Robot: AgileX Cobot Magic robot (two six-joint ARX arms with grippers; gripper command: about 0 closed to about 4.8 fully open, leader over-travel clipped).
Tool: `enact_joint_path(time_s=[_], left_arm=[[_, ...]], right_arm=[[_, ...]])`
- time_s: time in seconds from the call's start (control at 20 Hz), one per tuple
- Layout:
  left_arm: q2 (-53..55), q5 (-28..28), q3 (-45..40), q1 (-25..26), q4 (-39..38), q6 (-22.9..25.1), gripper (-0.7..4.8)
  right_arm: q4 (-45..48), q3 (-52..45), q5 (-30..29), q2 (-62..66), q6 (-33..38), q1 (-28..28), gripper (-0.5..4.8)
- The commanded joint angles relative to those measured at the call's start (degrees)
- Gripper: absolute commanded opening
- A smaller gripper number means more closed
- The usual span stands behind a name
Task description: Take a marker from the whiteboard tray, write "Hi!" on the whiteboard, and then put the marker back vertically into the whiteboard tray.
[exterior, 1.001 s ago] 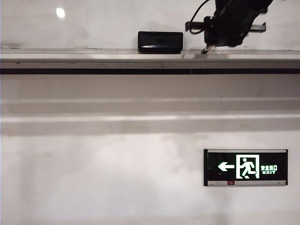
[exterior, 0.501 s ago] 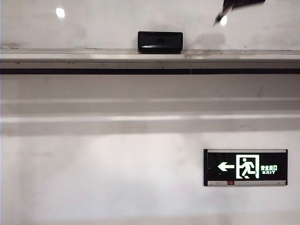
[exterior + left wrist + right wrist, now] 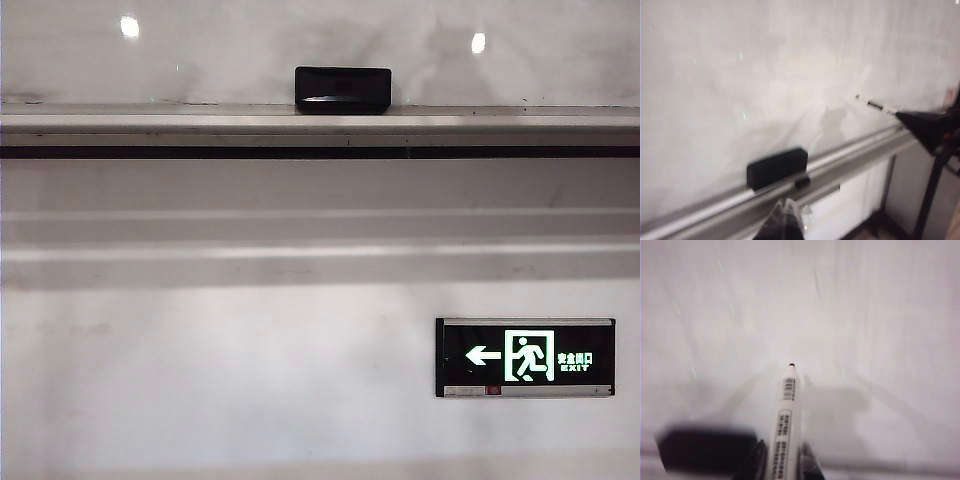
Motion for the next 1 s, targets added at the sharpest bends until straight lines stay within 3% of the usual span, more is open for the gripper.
enact_joint_path(time_s=[0.05,0.65,1.0], left_arm=[[-0.37,0.09,0.33,0.00,3.37,-0.35,-0.06],[-0.35,-0.11,0.33,0.00,8.02,-1.46,-0.06],[-0.35,-0.11,0.33,0.00,7.98,-1.46,-0.05]], right_arm=[[-1.88,5.79,-0.52,0.07,-0.20,0.00,-0.01],[-9.38,31.12,-7.61,12.57,-2.97,0.02,-0.01],[-9.57,38.62,-7.91,17.77,-4.52,2.69,-0.01]])
